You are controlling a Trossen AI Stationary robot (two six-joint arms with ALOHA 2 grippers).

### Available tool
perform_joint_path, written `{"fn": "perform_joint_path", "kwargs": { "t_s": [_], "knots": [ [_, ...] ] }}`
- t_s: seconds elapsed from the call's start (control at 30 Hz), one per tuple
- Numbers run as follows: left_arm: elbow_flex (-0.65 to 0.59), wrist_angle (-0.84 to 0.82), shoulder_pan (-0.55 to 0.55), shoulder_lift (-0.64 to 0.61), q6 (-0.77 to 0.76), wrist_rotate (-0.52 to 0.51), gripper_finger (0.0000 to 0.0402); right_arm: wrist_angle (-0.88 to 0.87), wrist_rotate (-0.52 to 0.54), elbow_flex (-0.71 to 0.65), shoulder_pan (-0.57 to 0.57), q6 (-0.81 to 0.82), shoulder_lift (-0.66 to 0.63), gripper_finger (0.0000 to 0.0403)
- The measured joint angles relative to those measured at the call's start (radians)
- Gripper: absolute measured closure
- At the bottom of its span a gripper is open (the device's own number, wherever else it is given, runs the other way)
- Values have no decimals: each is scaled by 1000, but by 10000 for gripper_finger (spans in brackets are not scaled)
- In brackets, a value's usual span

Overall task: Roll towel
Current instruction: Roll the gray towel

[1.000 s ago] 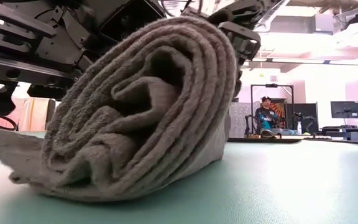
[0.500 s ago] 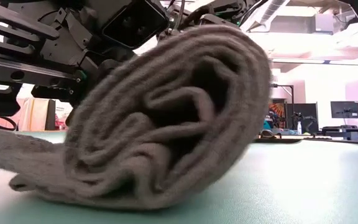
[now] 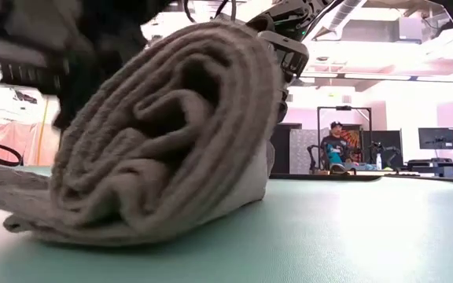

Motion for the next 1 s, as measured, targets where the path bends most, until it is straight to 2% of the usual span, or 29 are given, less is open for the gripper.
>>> {"fn": "perform_joint_path", "kwargs": {
  "t_s": [0.17, 0.23, 0.33, 0.4, 0.53, 0.6, 0.73, 1.0],
  "knots": [
    [0, -49, -48, -67, 22, -141, 401, -3, 5, 0, -1, -5, 0, 375],
    [1, -109, -61, -92, 42, -219, 402, -4, 5, 0, -1, -5, 0, 375],
    [3, -228, -66, -103, 60, -391, 402, -7, 4, 0, -1, -5, -1, 375],
    [1, -305, -46, -89, 43, -440, 402, -12, 4, 0, 0, -6, -1, 375],
    [1, -287, 7, -43, 42, -361, 402, -16, 4, 0, 0, -8, -1, 375],
    [1, -227, 12, -27, 81, -349, 401, -19, 4, 0, 0, -8, -1, 375],
    [-4, -217, 30, -26, 89, -326, 401, -32, 3, 0, 0, -7, -1, 375],
    [-140, 50, 72, -25, 60, -225, 401, -36, -1, 0, 1, -1, -1, 375]
  ]
}}
